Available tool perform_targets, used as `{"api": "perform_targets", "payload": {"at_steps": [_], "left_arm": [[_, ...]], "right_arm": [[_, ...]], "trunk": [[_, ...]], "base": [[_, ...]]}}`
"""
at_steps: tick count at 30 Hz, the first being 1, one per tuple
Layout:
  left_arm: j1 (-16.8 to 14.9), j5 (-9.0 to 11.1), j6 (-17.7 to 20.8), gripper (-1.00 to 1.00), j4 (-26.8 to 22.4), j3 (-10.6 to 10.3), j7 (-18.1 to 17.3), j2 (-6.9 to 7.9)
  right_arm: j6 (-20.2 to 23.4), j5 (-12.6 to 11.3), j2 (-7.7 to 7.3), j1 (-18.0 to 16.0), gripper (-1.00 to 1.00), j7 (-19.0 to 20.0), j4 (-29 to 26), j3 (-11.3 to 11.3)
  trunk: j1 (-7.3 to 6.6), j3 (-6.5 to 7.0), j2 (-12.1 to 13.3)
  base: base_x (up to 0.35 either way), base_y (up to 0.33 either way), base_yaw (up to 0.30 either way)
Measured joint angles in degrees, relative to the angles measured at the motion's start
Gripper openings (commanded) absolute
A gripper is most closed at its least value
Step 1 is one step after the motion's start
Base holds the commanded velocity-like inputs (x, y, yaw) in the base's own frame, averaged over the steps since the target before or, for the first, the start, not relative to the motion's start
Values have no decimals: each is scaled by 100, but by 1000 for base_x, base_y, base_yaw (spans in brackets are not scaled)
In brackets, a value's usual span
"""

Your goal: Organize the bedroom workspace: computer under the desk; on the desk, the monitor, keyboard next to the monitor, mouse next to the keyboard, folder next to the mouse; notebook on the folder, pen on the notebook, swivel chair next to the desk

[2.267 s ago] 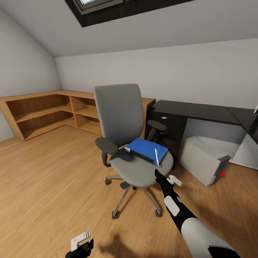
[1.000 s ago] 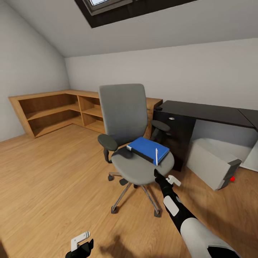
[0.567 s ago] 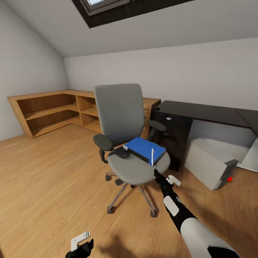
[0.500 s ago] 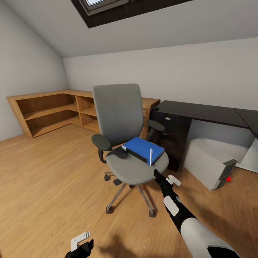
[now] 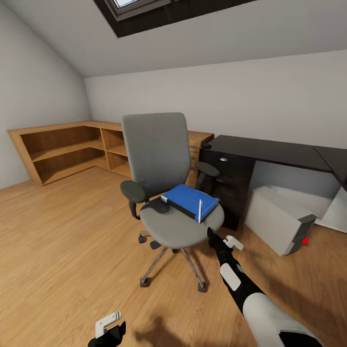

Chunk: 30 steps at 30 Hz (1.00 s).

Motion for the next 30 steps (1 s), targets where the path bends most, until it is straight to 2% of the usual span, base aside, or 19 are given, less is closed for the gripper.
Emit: {"api": "perform_targets", "payload": {"at_steps": [18,30], "left_arm": [[0,0,-2,100,0,0,-1,0],[1,0,0,100,-1,1,-7,0]], "right_arm": [[-9,9,-7,0,100,11,0,0],[-9,12,-6,-3,100,13,-11,-33]], "trunk": [[0,0,0],[-3,1,-1]], "base": [[60,0,0],[182,0,0]]}}
